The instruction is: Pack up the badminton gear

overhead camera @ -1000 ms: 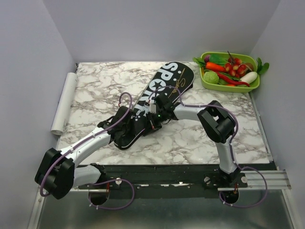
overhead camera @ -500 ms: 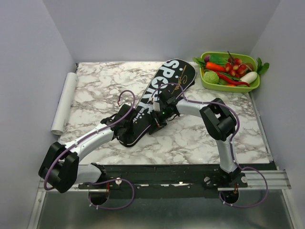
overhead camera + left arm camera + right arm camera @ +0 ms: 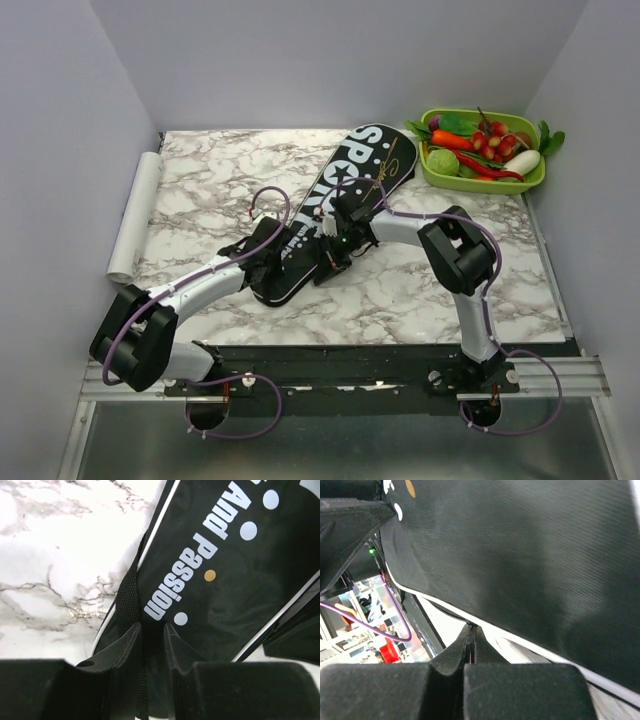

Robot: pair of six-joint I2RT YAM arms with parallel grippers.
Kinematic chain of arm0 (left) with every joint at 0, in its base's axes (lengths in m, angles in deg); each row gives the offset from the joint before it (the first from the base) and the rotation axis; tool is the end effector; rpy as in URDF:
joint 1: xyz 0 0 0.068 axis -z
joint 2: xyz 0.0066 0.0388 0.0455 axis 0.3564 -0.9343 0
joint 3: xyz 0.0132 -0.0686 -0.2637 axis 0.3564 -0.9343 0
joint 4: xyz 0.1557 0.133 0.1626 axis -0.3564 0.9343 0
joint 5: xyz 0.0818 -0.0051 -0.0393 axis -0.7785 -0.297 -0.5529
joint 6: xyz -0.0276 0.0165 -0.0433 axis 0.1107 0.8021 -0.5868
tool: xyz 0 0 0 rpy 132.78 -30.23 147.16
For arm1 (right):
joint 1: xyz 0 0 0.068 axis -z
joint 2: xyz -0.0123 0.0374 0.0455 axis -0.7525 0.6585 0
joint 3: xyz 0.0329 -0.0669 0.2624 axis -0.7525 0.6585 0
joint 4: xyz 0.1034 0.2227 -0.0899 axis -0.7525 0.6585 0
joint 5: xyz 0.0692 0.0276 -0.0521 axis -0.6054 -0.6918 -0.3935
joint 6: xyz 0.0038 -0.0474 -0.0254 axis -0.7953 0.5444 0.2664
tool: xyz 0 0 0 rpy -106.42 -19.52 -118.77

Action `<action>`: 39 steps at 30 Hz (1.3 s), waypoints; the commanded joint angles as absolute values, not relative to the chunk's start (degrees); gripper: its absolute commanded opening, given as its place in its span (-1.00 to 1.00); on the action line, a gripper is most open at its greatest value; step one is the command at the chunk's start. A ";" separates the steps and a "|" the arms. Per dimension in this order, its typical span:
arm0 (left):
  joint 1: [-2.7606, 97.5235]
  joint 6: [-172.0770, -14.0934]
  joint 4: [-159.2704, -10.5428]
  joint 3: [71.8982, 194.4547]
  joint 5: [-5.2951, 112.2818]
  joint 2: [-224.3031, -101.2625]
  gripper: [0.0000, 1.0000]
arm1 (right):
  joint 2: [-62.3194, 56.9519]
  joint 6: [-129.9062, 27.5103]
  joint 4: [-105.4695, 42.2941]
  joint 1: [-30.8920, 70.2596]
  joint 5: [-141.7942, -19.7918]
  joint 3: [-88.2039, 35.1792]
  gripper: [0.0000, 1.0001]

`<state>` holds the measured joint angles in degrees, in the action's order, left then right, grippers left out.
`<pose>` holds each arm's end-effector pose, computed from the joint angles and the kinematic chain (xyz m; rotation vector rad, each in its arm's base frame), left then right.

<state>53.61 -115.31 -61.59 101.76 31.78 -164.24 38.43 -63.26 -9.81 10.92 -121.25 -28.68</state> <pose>0.2164 -0.1293 0.1832 -0.1114 2.5348 -0.1576 0.3123 0.2766 0.1185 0.7058 -2.6814 -1.3539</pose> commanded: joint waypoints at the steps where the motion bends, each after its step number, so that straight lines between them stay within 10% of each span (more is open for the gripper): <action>1: 53.84 -117.01 -64.52 97.13 36.09 -168.32 -0.40 | 37.97 -64.77 -10.47 7.42 -122.72 -26.82 -0.99; 23: 54.98 -118.51 -68.92 93.00 38.73 -165.78 -0.42 | 38.67 -114.94 -69.41 -8.05 -121.95 -14.26 -0.99; 32: 55.16 -119.03 -69.62 91.68 38.90 -164.19 -0.42 | 34.89 -124.54 -71.83 -9.81 -110.26 -8.45 -0.99; 39: 55.25 -118.77 -69.53 91.68 38.82 -163.84 -0.42 | 33.31 -126.39 -73.41 -10.52 -108.05 -5.64 -0.52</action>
<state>53.59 -116.82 -73.79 94.92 32.30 -161.35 35.78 -119.32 -70.38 -7.68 -109.27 -7.17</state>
